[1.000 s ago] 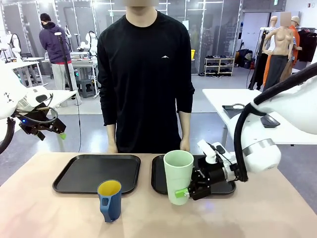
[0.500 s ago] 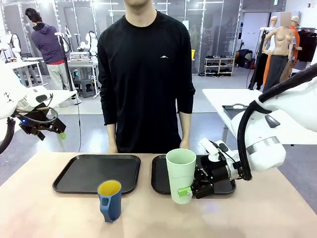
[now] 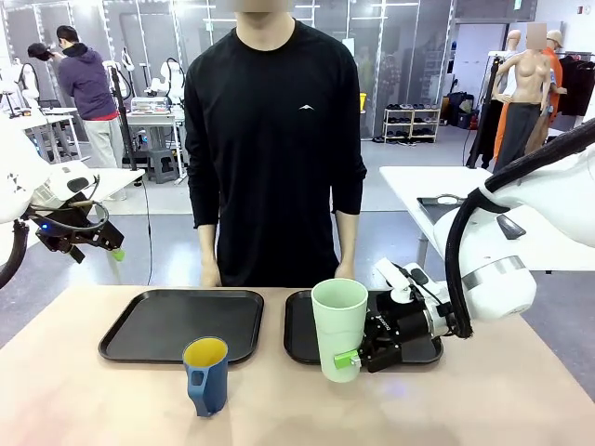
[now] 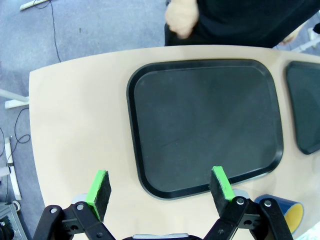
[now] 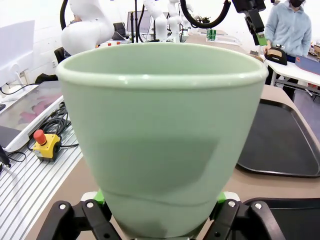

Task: Sort and store the cups by type.
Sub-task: Place the picked Reusable plastic cup into the Flat Tray indicated by the person.

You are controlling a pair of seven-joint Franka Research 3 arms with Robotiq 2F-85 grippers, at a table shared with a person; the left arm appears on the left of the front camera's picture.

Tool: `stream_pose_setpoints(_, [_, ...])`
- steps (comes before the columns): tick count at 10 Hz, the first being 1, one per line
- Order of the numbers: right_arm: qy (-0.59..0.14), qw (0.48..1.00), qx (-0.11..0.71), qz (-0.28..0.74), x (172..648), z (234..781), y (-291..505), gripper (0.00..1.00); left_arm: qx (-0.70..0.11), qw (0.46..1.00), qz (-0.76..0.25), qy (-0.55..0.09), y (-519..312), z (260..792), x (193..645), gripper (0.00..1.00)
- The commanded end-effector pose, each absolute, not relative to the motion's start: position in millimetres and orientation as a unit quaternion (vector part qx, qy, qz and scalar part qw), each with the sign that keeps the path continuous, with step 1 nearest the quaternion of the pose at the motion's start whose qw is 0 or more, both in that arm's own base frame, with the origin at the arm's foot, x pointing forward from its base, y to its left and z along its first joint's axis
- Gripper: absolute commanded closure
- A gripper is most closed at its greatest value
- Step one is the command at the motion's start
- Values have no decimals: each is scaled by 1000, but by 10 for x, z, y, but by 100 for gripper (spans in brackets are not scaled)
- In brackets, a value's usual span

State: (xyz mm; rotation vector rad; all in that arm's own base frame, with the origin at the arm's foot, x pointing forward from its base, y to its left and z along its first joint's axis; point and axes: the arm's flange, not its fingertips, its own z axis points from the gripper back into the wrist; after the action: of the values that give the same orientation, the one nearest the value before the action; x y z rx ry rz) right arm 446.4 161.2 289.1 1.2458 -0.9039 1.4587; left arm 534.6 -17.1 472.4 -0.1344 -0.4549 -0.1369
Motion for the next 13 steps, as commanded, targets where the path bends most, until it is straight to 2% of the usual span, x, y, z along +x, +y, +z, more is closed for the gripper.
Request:
stream_pose_setpoints(1, [-376, 484, 511, 603, 4461, 2903, 1633, 57, -69, 969, -66, -229, -150, 4731, 5340, 0])
stream_pose_setpoints(12, [-376, 484, 511, 603, 4461, 2903, 1633, 57, -69, 969, -66, -229, -150, 4731, 5340, 0])
stream_pose_setpoints(13, [-372, 489, 513, 600, 4464, 2891, 1612, 19, -69, 969, -66, -229, -150, 4731, 5340, 0])
